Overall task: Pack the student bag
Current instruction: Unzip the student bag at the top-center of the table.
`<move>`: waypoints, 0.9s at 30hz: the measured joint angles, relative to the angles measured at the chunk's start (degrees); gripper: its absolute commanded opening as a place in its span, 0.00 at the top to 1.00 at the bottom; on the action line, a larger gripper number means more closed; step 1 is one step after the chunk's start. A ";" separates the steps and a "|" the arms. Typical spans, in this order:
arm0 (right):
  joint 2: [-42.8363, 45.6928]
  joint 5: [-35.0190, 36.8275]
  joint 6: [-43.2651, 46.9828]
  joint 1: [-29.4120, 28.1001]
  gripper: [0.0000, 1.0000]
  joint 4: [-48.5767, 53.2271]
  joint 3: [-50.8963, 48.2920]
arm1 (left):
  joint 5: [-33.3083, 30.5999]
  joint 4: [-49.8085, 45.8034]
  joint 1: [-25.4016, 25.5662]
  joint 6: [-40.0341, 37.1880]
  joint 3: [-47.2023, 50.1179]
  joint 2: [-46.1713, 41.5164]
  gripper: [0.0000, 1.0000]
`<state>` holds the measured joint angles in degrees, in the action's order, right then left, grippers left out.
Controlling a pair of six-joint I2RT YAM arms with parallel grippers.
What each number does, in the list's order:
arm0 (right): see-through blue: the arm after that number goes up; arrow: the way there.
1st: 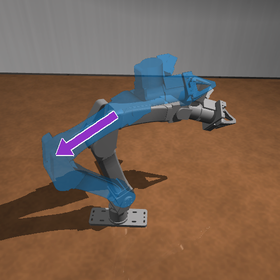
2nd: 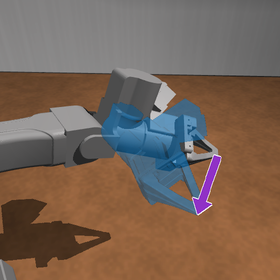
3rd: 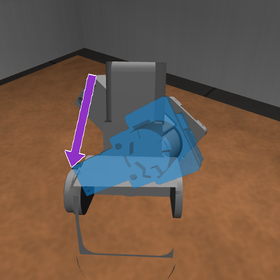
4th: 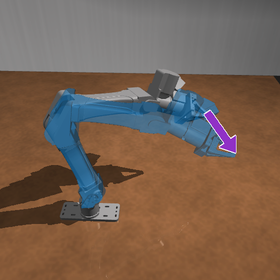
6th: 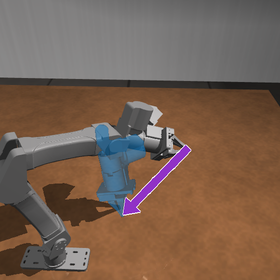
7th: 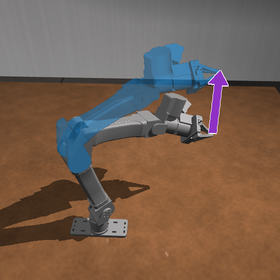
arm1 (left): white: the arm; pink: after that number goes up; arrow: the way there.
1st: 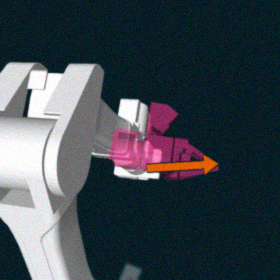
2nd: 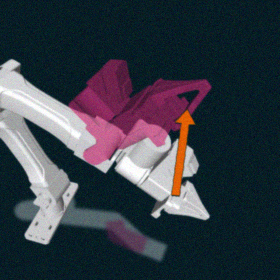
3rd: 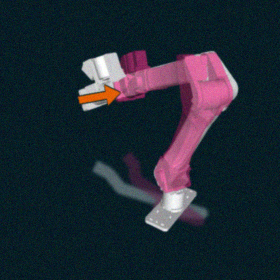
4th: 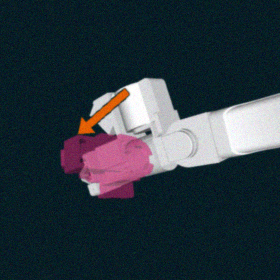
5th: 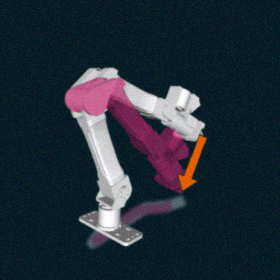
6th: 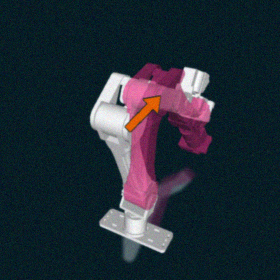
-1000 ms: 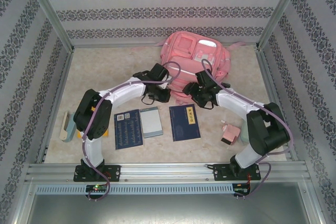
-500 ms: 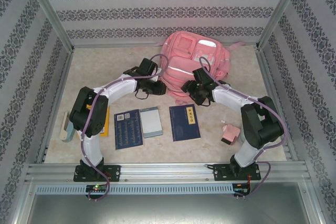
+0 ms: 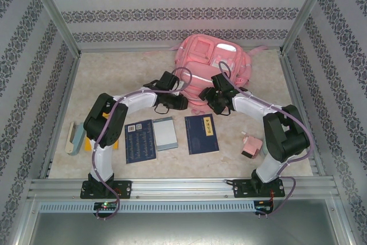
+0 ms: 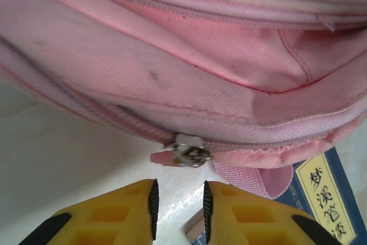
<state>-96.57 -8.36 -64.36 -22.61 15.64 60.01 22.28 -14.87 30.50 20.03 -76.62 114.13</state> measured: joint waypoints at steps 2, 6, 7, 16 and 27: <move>-0.04 0.00 0.00 0.00 0.32 0.00 0.04 | -1.75 0.28 0.79 0.28 0.00 0.24 0.71; -0.04 0.00 0.00 0.00 0.32 0.00 0.04 | -5.88 0.33 1.42 1.49 -0.68 0.72 0.71; -0.04 0.00 0.00 0.00 0.32 0.00 0.04 | -6.75 0.31 1.42 1.66 -1.09 0.94 0.71; -0.35 0.00 0.00 0.00 0.32 -0.04 0.04 | -9.33 -1.51 1.42 2.78 -5.66 3.78 0.62; -0.35 0.00 0.00 -0.02 0.32 -0.04 0.04 | -10.86 -3.23 1.75 2.97 -8.09 5.14 0.63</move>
<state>-96.92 -8.36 -64.36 -22.63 15.59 60.05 11.42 -18.11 32.25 23.00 -84.71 119.26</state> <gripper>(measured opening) 0.683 0.408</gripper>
